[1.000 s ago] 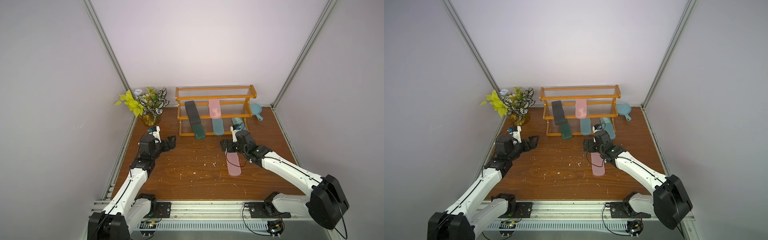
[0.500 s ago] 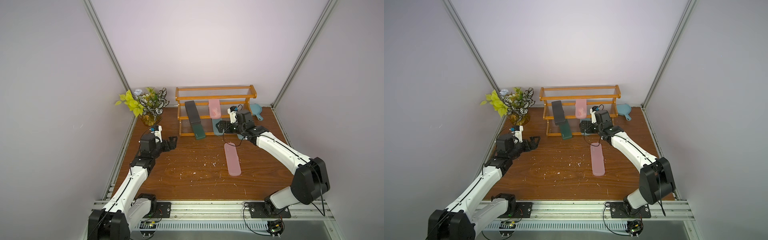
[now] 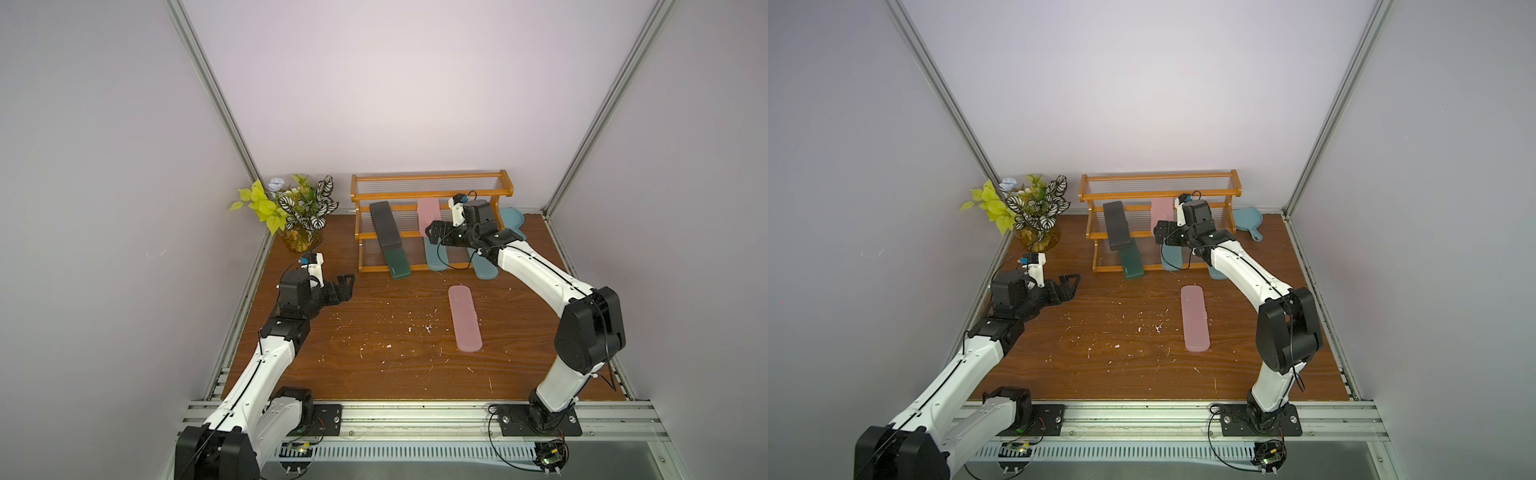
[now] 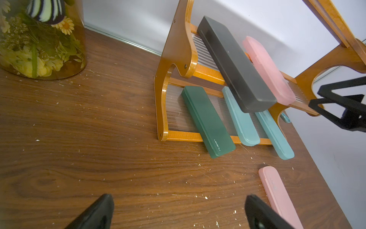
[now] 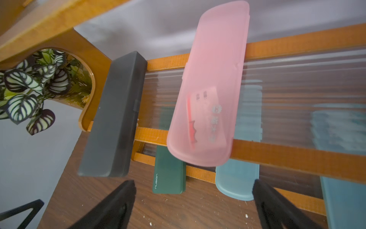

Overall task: Remove the pencil cases from the shelf
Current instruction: Pick up the pencil case from the shelf.

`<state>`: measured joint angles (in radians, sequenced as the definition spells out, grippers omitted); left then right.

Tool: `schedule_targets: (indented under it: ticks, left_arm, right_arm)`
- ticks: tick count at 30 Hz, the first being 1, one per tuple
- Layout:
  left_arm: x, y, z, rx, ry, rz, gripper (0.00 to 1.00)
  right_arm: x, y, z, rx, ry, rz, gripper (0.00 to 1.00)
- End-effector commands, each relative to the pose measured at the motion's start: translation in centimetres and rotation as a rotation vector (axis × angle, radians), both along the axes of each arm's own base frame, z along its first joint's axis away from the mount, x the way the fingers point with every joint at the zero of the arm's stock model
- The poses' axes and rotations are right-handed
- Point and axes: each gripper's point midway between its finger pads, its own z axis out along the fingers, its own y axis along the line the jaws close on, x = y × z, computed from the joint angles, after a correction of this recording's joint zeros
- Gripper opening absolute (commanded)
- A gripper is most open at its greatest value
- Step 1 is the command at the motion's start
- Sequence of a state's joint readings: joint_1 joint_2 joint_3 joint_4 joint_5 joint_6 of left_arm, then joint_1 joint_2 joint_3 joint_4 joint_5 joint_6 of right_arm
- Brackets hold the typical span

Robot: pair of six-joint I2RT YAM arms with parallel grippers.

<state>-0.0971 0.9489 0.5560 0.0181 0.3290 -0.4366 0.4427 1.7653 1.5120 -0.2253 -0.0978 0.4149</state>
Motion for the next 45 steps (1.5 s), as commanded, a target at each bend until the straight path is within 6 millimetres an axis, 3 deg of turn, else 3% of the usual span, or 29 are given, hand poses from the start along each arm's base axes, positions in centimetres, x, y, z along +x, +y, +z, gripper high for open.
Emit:
schedule_targets:
  ticks: [1,7,24,45]
  left_arm:
    - [-0.1,-0.2,0.1,0.008,-0.009,-0.009,0.98]
    - [-0.1,0.0,0.0,0.018,-0.005,-0.005,0.98]
    - [-0.2,0.2,-0.3,0.029,0.002,0.005,0.98]
    - [-0.3,0.4,-0.8,0.051,0.013,0.007,0.98]
  right_arm:
    - [1.3,-0.3,1.9,-0.019,-0.057,-0.030,0.99]
    - [2.7,-0.4,2.0,-0.044,-0.091,-0.062,0.99]
    - [4.5,2.5,1.3,-0.206,-0.153,-0.088,0.99]
    - [3.5,1.9,-1.3,-0.363,-0.262,-0.164,0.90]
